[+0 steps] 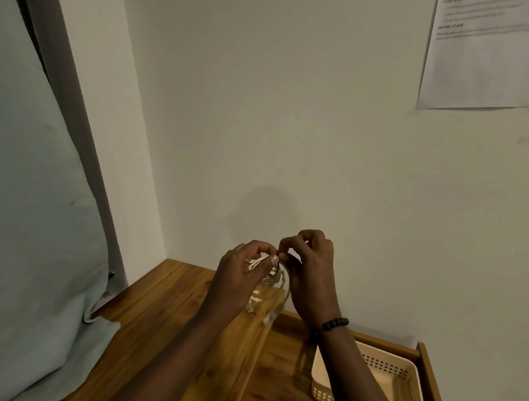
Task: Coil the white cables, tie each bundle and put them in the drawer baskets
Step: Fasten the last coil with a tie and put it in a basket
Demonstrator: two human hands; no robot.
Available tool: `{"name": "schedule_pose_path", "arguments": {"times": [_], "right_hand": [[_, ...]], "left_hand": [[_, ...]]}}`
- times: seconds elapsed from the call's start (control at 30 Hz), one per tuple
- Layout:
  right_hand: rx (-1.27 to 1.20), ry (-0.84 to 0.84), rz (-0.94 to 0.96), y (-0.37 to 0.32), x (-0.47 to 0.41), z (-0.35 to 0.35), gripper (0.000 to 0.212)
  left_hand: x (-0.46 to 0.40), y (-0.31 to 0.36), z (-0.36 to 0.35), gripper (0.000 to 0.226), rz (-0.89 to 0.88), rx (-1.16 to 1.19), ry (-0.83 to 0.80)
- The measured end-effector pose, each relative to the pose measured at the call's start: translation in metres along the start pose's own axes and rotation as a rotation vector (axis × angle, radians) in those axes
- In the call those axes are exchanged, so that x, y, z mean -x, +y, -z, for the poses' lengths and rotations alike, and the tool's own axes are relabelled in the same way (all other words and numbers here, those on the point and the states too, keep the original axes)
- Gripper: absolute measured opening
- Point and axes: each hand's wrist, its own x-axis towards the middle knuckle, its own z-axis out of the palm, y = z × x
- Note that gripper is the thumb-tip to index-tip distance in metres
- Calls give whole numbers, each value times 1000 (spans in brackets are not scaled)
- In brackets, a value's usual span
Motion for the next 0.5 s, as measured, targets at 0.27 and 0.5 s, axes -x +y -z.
{"name": "schedule_pose_path", "arguments": {"times": [0.27,0.5], "right_hand": [[21,-124,86,-4,-7,14,29],[-189,-162,-8,-15,-3,21,35]], "left_hand": [[1,6,-1,17,21,83,-72],[1,11,-2,25,14,50,-102]]}}
